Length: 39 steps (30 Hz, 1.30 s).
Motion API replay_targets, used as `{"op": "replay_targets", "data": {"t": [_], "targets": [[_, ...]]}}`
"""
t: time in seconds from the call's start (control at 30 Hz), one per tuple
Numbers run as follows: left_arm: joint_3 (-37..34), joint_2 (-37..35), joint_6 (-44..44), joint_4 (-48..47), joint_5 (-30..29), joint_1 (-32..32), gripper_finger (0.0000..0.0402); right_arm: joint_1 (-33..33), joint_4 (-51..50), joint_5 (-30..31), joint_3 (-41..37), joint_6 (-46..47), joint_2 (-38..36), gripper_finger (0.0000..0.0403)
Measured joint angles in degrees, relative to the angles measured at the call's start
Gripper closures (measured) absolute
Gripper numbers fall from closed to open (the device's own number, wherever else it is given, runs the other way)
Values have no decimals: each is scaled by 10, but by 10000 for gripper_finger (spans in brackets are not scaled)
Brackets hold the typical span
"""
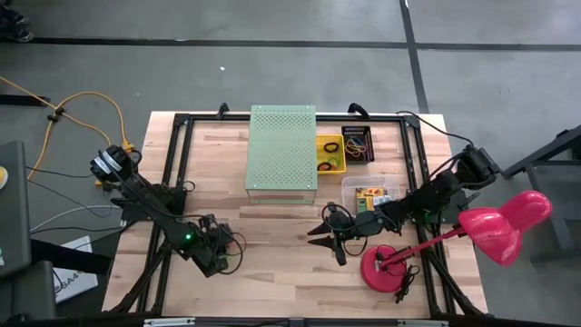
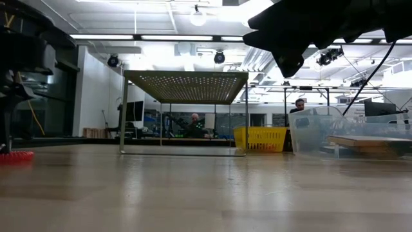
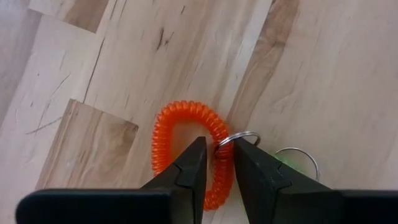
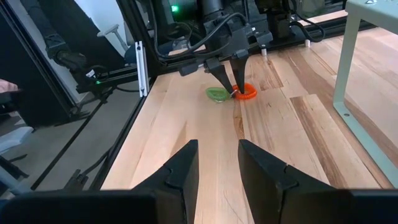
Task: Pick & Place Office Desk Supplies
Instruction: Put the orange spring keychain into the yellow bin
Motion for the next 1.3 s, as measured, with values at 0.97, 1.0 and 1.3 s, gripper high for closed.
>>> {"op": "replay_targets", "data": {"t": [0.97,1.0,1.3], "targets": [[11,-7,18,0,-1,0,398,0,0,0,0,0,0,302],[13,-12,23,1,-4,0,398,0,0,0,0,0,0,302],[18,-70,107,88,-76,0,398,0,0,0,0,0,0,302]]}}
